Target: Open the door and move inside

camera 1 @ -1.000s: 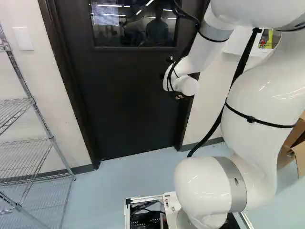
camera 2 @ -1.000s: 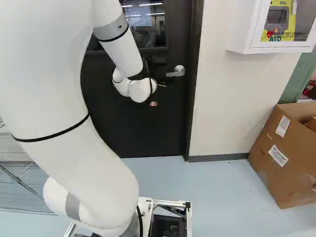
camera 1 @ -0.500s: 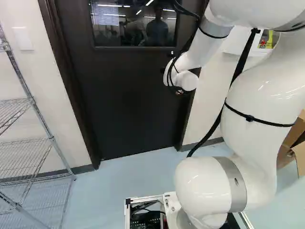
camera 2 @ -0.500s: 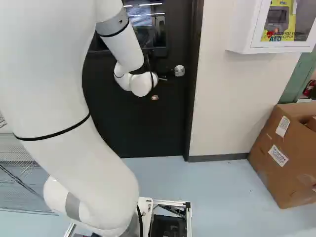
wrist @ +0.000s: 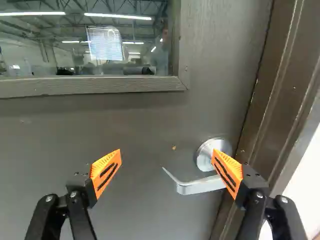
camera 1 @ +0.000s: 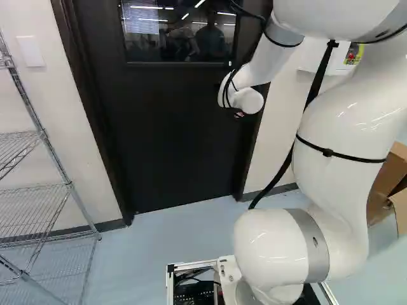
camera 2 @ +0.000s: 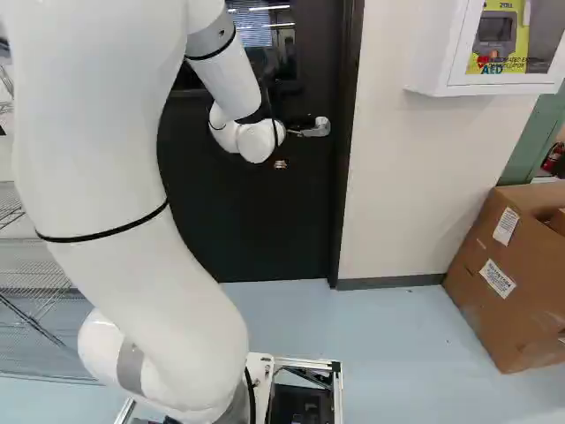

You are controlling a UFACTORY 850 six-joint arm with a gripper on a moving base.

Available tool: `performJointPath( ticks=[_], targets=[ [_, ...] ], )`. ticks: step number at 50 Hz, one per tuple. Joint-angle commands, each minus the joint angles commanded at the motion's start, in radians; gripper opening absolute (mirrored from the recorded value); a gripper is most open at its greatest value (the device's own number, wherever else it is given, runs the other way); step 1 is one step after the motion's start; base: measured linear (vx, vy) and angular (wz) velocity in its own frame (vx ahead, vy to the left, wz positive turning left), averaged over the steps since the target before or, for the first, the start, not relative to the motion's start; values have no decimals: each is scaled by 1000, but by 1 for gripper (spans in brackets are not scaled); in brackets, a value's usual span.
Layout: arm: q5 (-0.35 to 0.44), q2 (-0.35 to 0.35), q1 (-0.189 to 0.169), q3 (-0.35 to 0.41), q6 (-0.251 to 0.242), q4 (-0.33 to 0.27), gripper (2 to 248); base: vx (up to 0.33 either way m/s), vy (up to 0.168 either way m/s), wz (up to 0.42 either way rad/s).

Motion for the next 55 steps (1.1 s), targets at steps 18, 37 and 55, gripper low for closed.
performJointPath(
  ticks=[18,37,55],
  targets=[
    [0,-6,-1,-7,0,0,247,0,0,0],
    [0,-29,0,-3,0,-11,247,0,0,0],
    [9,-77,1,-16,0,-42,247,0,0,0]
  ],
)
